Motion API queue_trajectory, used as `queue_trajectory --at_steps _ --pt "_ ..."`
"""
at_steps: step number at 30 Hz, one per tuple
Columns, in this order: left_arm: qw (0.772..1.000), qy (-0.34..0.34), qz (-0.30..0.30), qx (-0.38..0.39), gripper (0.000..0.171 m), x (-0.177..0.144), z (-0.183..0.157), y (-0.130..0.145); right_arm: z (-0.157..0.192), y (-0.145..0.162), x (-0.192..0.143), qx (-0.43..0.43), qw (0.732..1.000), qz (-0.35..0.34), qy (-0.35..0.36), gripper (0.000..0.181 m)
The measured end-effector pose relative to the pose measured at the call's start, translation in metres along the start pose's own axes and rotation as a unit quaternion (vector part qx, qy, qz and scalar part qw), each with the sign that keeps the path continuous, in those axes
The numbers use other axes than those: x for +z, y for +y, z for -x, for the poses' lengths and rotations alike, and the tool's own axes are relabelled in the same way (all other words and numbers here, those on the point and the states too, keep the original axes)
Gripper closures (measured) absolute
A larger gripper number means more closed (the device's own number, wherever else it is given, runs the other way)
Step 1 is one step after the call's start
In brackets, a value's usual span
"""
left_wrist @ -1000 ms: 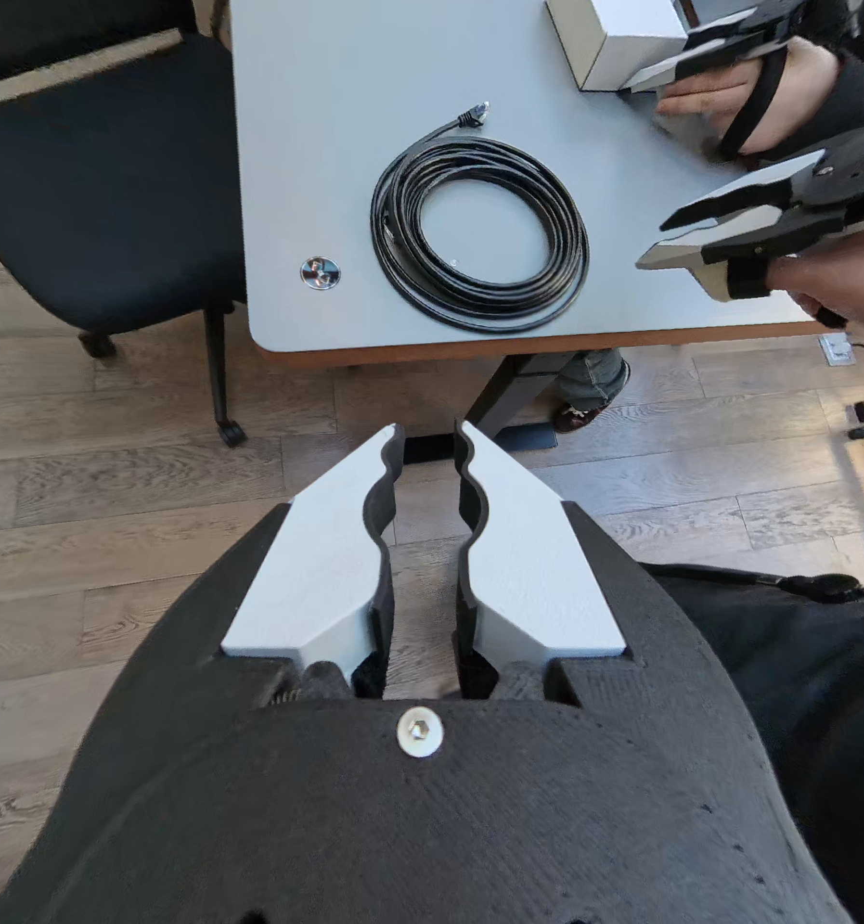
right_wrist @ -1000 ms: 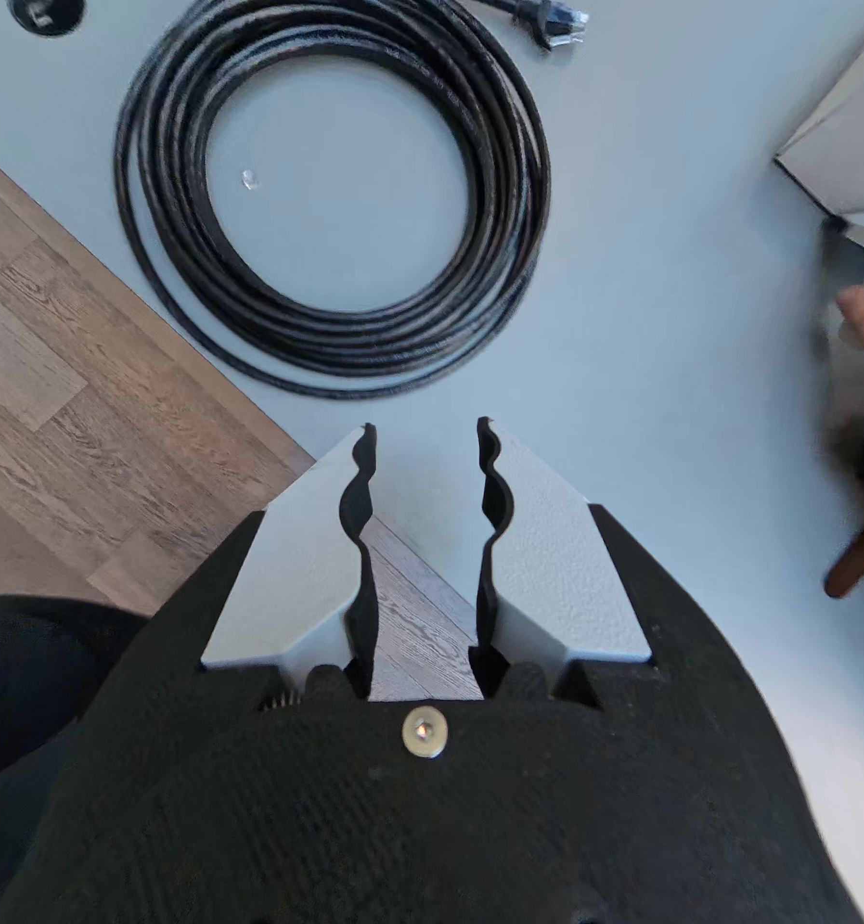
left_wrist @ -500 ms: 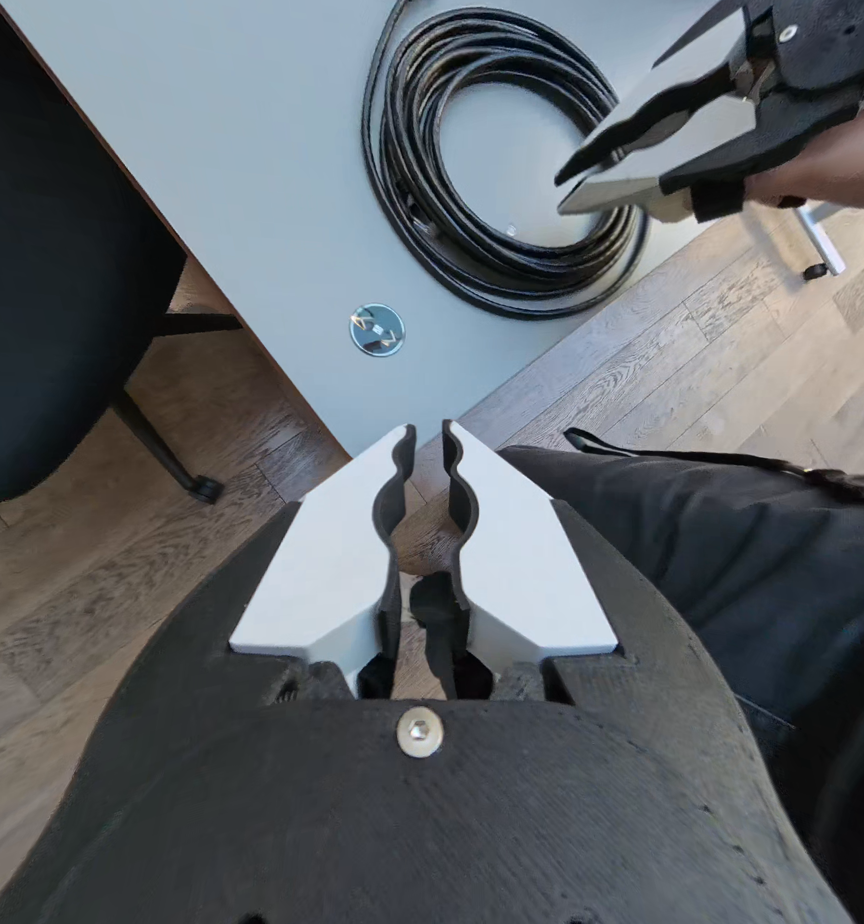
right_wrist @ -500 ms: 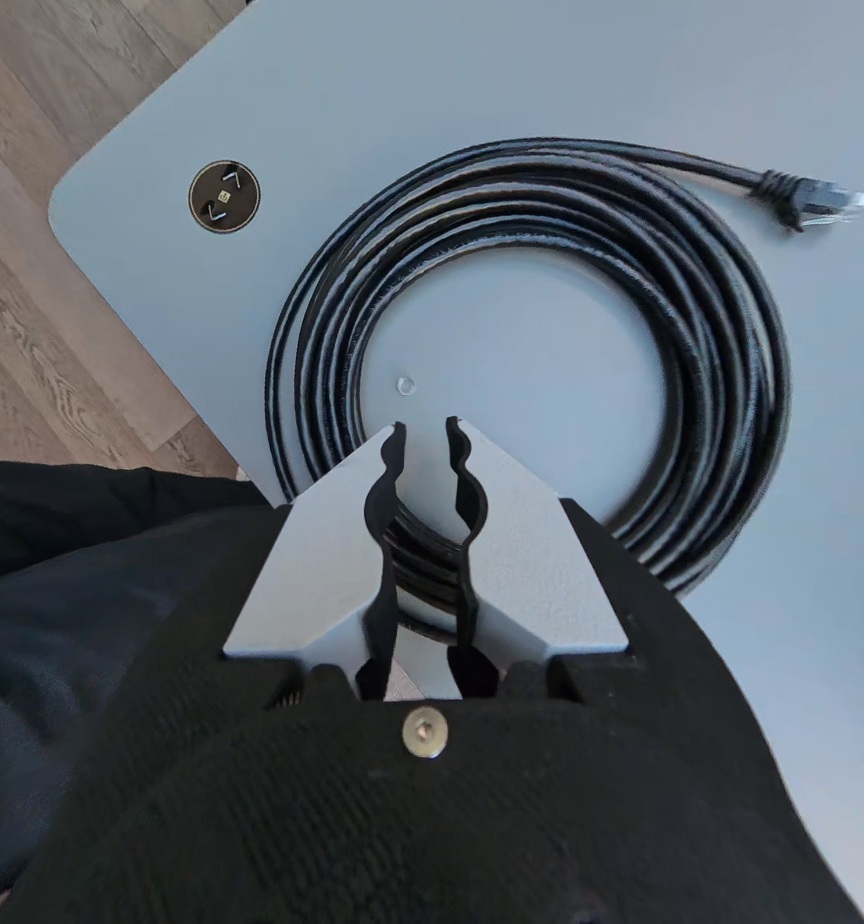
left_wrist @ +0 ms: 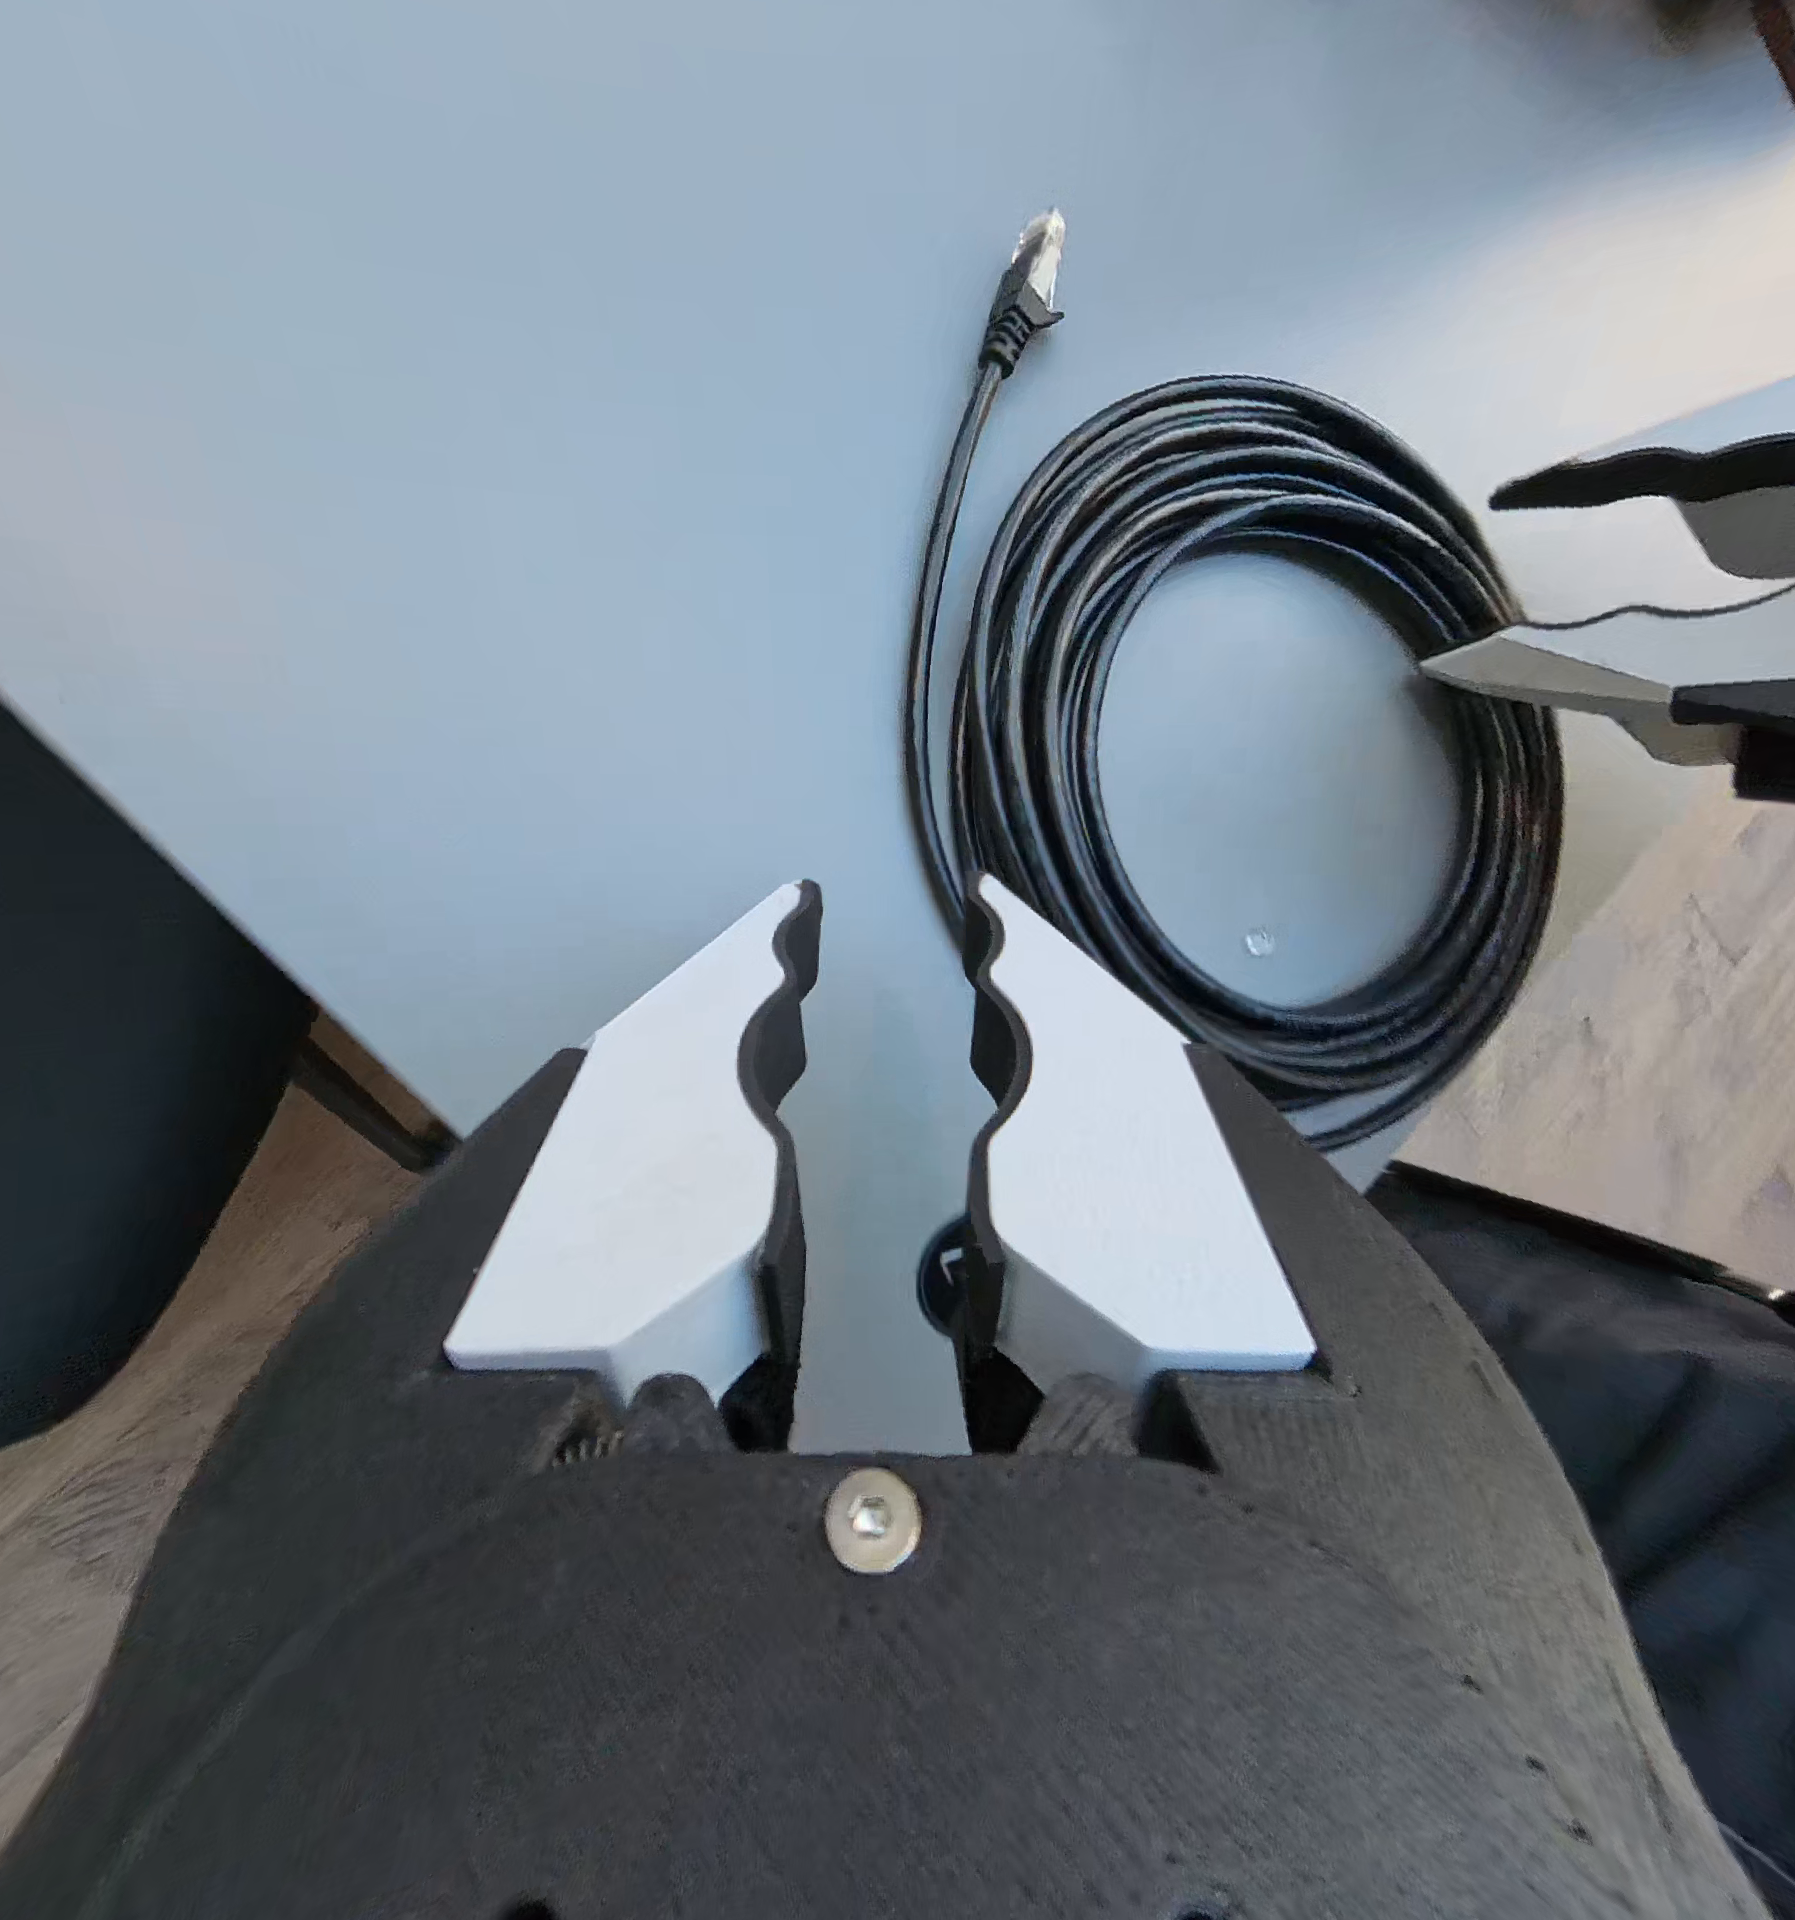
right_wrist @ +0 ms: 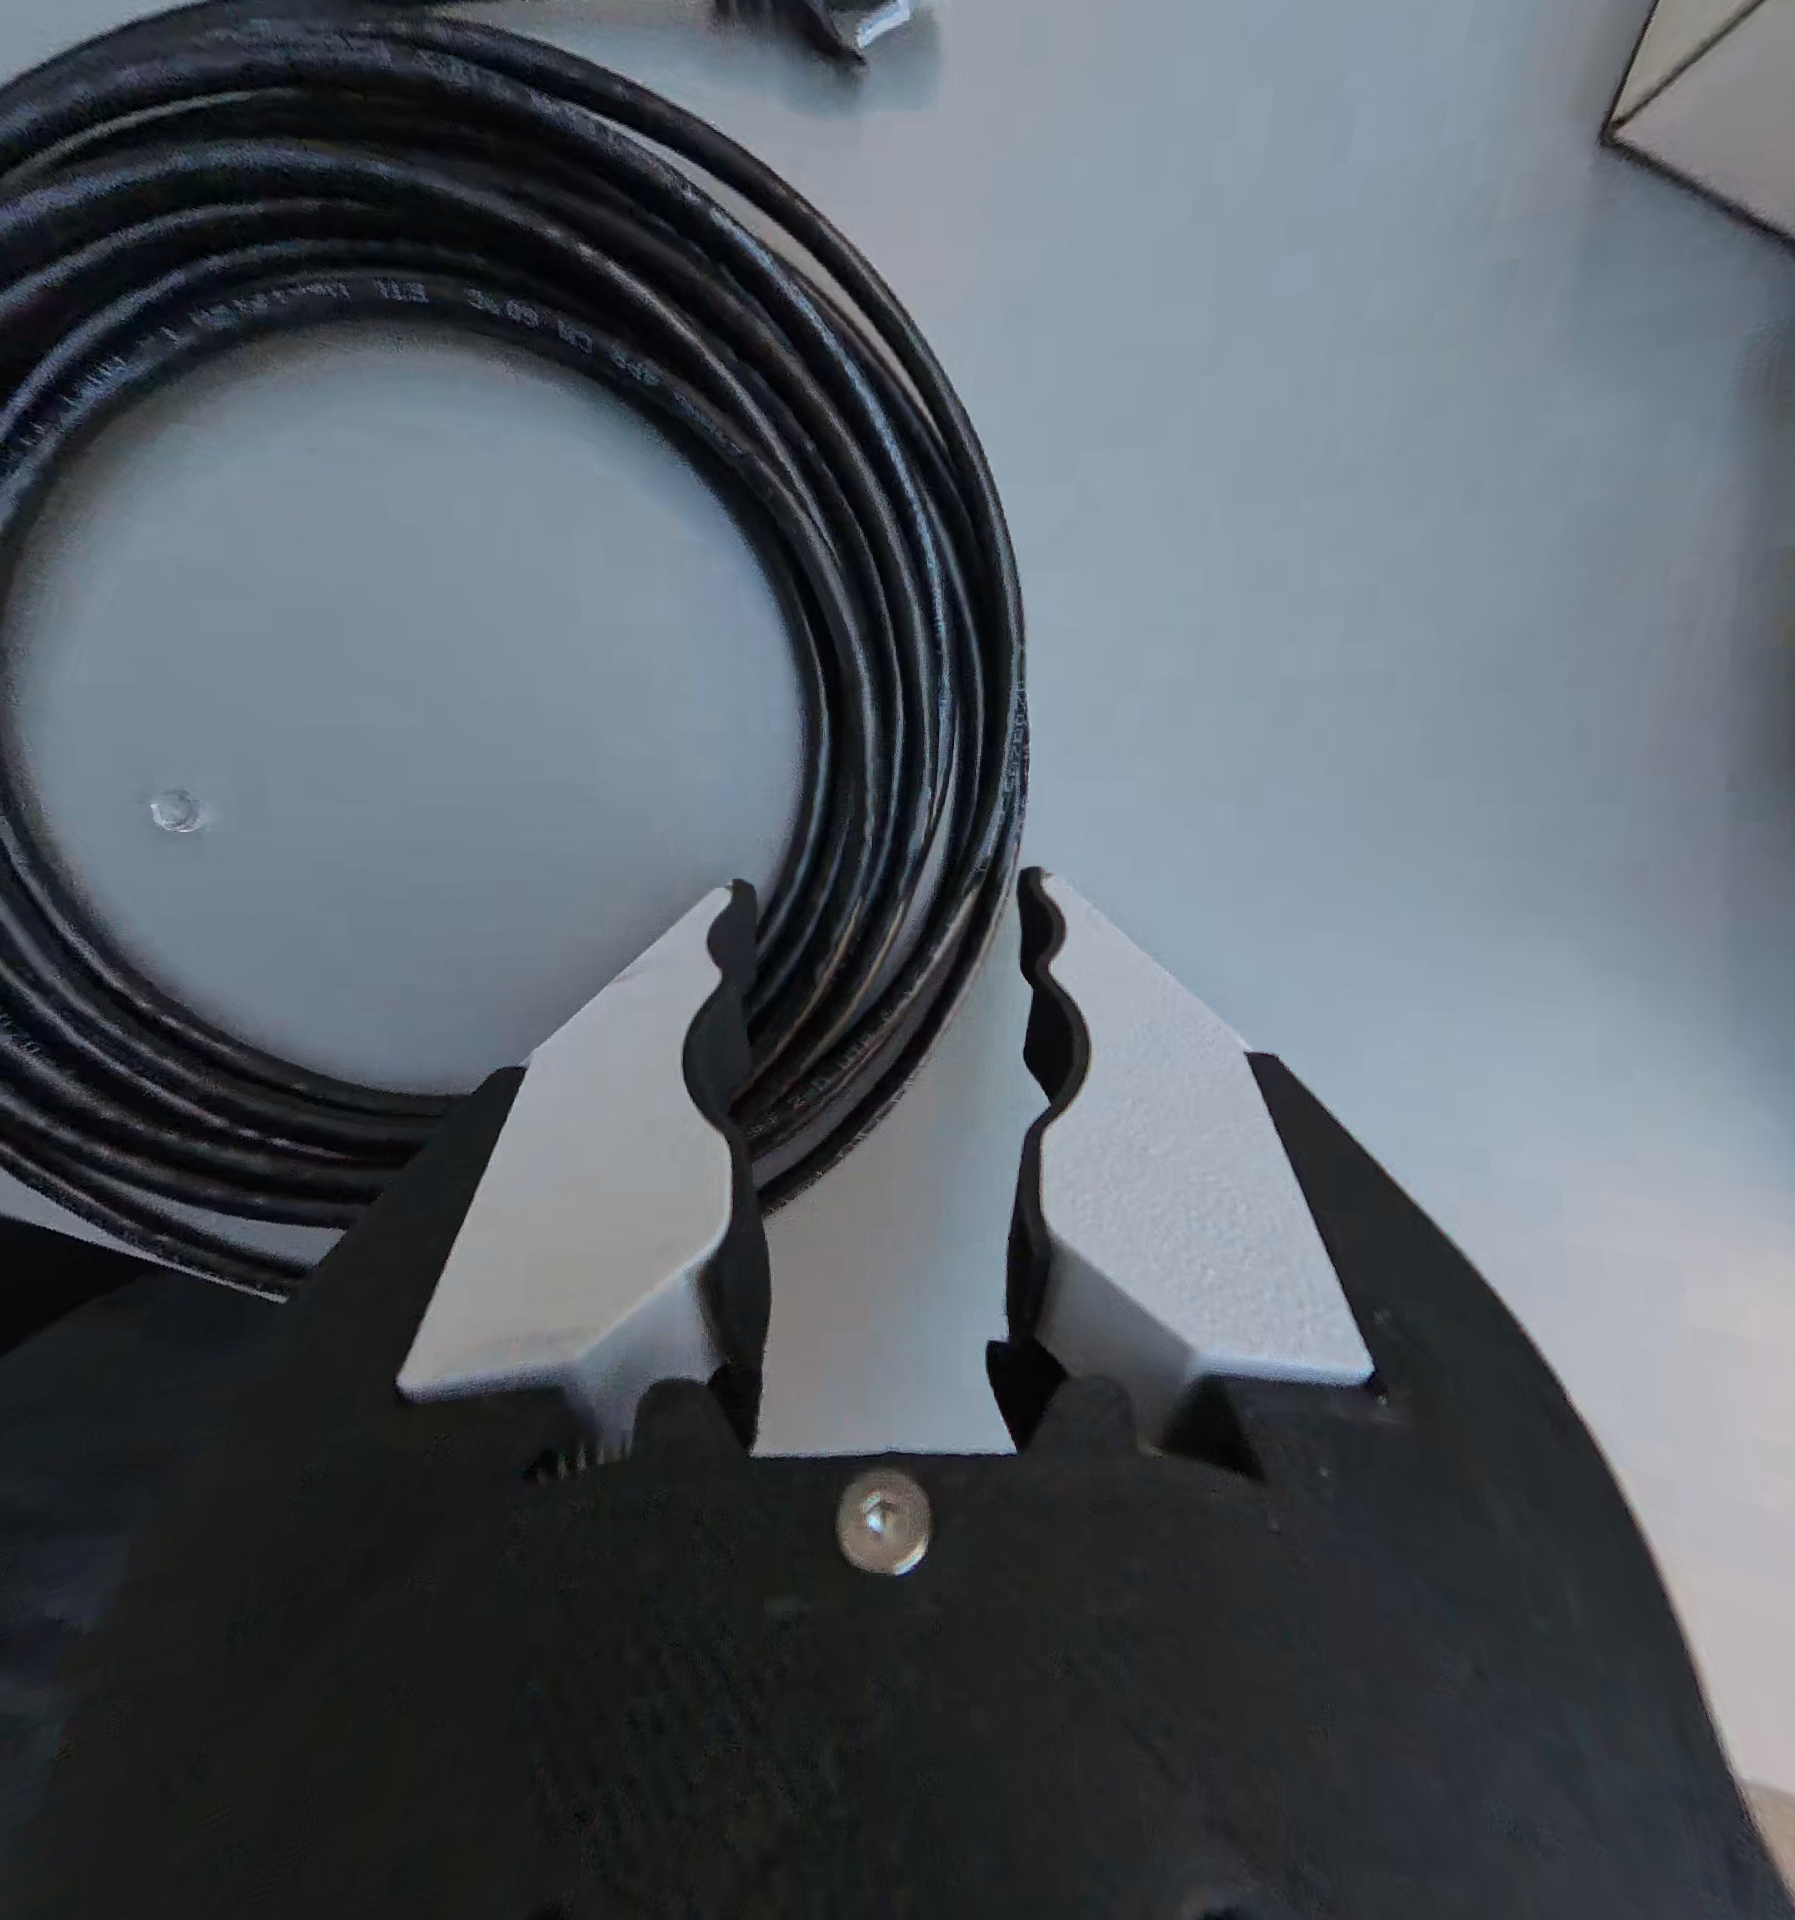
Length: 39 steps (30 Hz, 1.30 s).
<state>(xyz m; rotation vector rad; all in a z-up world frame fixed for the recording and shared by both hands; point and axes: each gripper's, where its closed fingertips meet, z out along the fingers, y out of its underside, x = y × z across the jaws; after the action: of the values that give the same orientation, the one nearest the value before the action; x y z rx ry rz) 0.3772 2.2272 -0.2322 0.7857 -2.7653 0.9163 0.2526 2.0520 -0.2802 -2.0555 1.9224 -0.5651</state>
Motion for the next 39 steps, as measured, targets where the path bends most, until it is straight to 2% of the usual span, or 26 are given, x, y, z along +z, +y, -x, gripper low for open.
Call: queue_trajectory --at_steps 6,10,13,16,19,21,23,28,30,33,36,39 --pt "0.996 -0.014 0.055 0.067 0.141 0.043 0.004 -0.023 0.000 0.001 0.006 0.018 0.999 0.039 0.003 0.138" --pt "0.988 -0.012 0.095 0.121 0.139 0.061 0.007 -0.023 -0.008 -0.001 0.007 0.044 0.997 0.037 0.043 0.158" --pt "0.978 -0.014 0.119 0.169 0.138 0.072 0.009 -0.020 -0.010 -0.001 0.007 0.082 0.995 0.038 0.050 0.162" --pt "0.967 -0.012 0.115 0.226 0.141 0.078 0.006 -0.024 -0.010 -0.002 0.005 0.124 0.990 0.035 0.052 0.168" --pt "0.947 -0.009 0.106 0.305 0.146 0.083 0.002 -0.027 -0.011 0.003 0.002 0.162 0.983 0.048 0.072 0.168" --pt "0.936 0.006 0.098 0.337 0.149 0.085 -0.002 -0.029 -0.013 0.008 -0.003 0.188 0.976 0.058 0.095 0.168" --pt "0.931 0.025 0.096 0.351 0.166 0.086 -0.003 -0.029 -0.017 0.013 -0.012 0.227 0.965 0.060 0.120 0.168" --pt "0.907 0.050 0.118 0.401 0.166 0.082 0.008 -0.028 -0.017 0.029 -0.037 0.354 0.923 0.060 0.141 0.170" --pt "0.907 0.050 0.127 0.398 0.166 0.079 0.018 -0.028 -0.014 0.035 -0.043 0.410 0.900 0.053 0.140 0.172" --pt "0.924 0.064 0.132 0.352 0.167 0.069 0.036 -0.030 -0.008 0.032 -0.052 0.486 0.864 0.024 0.129 0.173" --pt "0.940 0.075 0.129 0.307 0.167 0.056 0.057 -0.039 -0.004 0.026 -0.055 0.508 0.852 0.017 0.129 0.173" --pt "0.948 0.059 0.120 0.289 0.166 0.037 0.085 -0.052 0.003 0.019 -0.050 0.541 0.834 0.009 0.111 0.173"
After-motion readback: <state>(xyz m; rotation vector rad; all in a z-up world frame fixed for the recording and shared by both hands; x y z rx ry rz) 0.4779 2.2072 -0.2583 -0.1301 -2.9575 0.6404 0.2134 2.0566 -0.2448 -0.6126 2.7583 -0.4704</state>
